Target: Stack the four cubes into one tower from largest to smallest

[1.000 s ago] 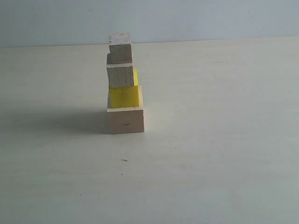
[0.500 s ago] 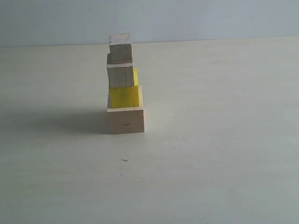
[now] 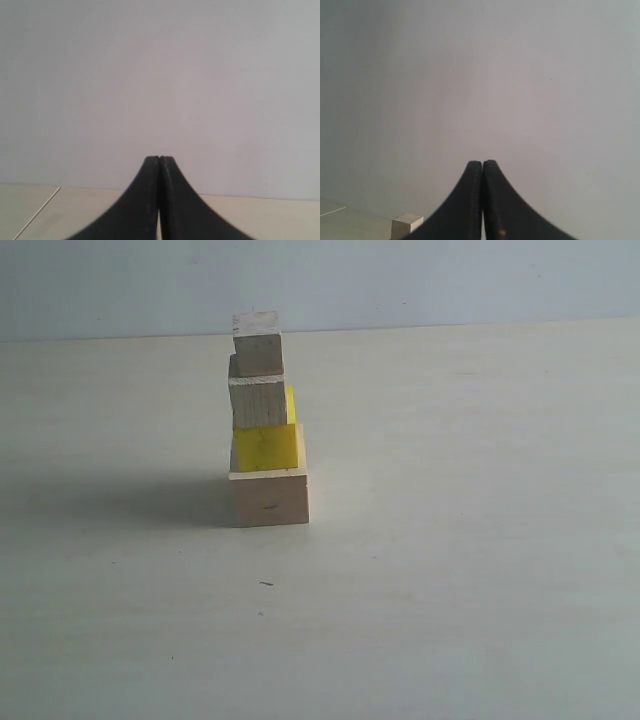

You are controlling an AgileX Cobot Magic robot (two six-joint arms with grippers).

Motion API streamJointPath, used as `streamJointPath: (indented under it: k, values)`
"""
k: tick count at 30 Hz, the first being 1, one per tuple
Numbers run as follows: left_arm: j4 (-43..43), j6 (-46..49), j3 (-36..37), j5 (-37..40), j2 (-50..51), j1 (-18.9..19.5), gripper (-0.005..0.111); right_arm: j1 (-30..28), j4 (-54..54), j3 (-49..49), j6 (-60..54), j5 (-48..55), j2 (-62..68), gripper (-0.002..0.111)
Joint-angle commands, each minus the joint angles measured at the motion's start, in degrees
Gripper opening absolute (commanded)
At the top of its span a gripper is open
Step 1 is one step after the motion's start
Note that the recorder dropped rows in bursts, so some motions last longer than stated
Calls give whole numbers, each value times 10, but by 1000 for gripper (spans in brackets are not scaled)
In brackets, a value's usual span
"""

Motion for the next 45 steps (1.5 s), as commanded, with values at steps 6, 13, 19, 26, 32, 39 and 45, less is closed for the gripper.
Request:
streamJointPath:
  k: [6, 13, 19, 26, 32, 39, 45]
  values:
    - [0, 0, 2, 0, -3, 0, 0, -2, 2, 3, 2, 6, 2, 0]
    - [0, 0, 2, 0, -3, 0, 0, -2, 2, 3, 2, 6, 2, 0]
    - [61, 42, 2, 0, -3, 0, 0, -2, 2, 3, 2, 6, 2, 0]
    - [67, 45, 2, -2, -68, 11, 0, -2, 2, 3, 2, 4, 2, 0]
    - [-42, -20, 3, -4, -128, 84, 0, -2, 2, 3, 1, 5, 2, 0]
    - [-207, -15, 41, -14, -128, 144, 0, -2, 2, 3, 2, 5, 2, 0]
    - [-280, -16, 104, -25, -128, 143, 0, -2, 2, 3, 1, 5, 2, 0]
